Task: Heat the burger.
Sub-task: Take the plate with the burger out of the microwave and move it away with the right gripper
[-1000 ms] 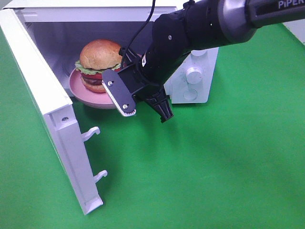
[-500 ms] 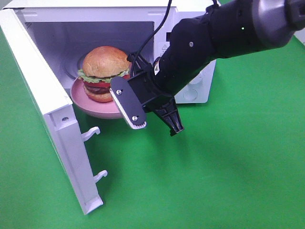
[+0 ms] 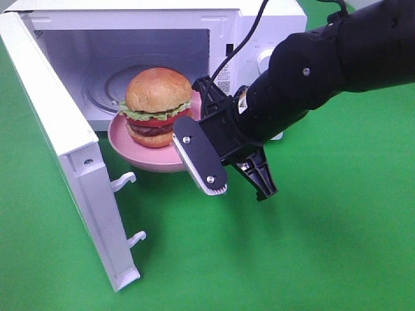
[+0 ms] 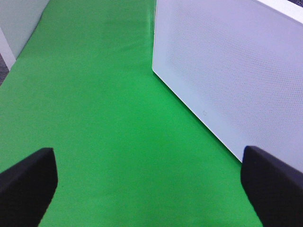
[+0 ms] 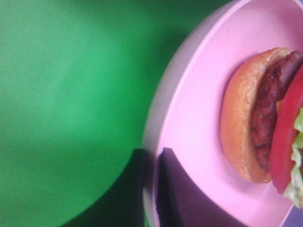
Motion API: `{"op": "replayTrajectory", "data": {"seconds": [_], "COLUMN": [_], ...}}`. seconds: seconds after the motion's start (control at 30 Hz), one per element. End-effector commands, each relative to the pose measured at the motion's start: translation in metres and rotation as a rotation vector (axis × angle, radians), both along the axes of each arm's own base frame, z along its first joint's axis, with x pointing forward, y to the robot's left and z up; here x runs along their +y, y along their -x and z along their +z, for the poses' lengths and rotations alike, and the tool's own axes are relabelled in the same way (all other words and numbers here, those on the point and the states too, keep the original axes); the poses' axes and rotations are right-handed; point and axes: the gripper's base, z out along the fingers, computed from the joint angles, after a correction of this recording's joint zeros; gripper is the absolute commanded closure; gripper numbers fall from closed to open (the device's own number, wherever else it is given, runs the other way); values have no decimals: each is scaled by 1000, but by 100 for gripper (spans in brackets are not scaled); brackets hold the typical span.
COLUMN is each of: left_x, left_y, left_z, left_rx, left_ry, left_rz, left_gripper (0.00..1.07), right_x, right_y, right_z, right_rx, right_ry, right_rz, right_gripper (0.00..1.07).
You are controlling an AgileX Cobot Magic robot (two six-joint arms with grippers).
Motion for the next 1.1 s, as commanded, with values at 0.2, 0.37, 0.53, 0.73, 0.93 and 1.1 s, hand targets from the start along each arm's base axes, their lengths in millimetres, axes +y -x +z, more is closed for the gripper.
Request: {"op": "replayTrajectory", "data": {"seconds": [0.2,0.37,0.53,0.73,0.93,1.1], "left_x": [0,0,0,0,0,0], "left_y": [0,0,0,0,0,0], "left_z": [-1,-1,-1,-1,-1,-1], "left_rx": [-5,-5,-5,-5,-5,-5], "left_ry": [2,2,2,2,2,2], "left_rz": [6,6,6,6,6,6], "left_gripper": [9,9,9,9,9,9], "right_x": [-14,-25,-36,-52,-66,-81], "right_y": [15,28,42,61,78,94], "right_z": [17,19,21,24,29,32], "right_rx": [-80,-84,-80,-82,-93,-99], "right_ry": [-73,-80,-88,-98,-120,-137], "right_rz": [-10,-15,-28,-37,-53,-78], "right_gripper": [107,107,107,107,107,107]}}
